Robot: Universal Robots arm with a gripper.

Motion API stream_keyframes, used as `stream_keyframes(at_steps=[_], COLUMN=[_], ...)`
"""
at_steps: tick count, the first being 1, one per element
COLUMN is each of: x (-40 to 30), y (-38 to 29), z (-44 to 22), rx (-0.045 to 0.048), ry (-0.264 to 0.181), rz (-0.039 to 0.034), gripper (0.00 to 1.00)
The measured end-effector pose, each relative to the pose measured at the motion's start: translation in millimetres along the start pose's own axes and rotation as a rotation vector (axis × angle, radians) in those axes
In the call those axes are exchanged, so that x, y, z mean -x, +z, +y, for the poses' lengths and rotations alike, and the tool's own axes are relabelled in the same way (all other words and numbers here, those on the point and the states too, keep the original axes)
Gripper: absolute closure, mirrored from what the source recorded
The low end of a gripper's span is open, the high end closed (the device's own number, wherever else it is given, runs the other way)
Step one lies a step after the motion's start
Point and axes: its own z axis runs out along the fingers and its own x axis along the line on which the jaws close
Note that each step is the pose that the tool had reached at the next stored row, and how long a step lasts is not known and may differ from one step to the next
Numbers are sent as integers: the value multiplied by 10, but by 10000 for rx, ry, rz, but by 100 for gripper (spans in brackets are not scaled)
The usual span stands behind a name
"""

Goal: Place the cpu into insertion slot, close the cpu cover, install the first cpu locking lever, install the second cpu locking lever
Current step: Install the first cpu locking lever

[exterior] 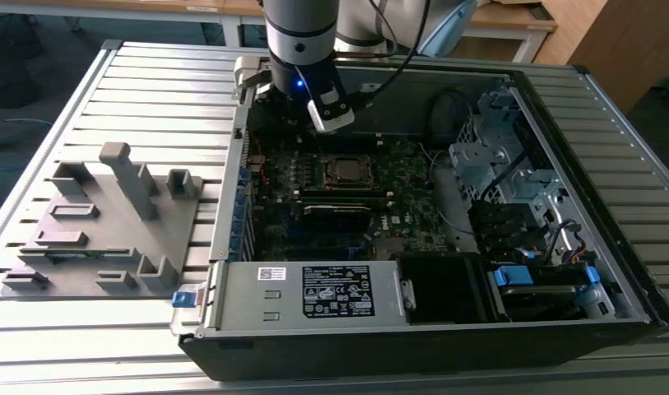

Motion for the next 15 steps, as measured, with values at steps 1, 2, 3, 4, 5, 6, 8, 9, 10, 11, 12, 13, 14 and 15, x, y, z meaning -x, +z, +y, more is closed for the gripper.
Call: stream_keyframes(at_steps=[1,2,3,4,5,6,8,9,10,11,12,13,14,15], x=[0,0,0,0,0,1,7,11,18,29,42,59,81,107], y=[3,7,12,16,20,25,36,40,45,49,53,54,56,57], z=[-1,-1,-2,-2,-2,0,7,12,17,23,29,35,40,43], rx=[40,57,65,69,67,67,68,68,68,68,69,67,69,68], ry=[0,0,0,0,0,-2,-3,-1,-1,0,-1,-1,-1,-1], rz=[2,3,2,2,5,5,4,5,4,4,4,5,4,4], gripper=[90,90,90,90,90,90,90,90,90,90,90,90,90,90])
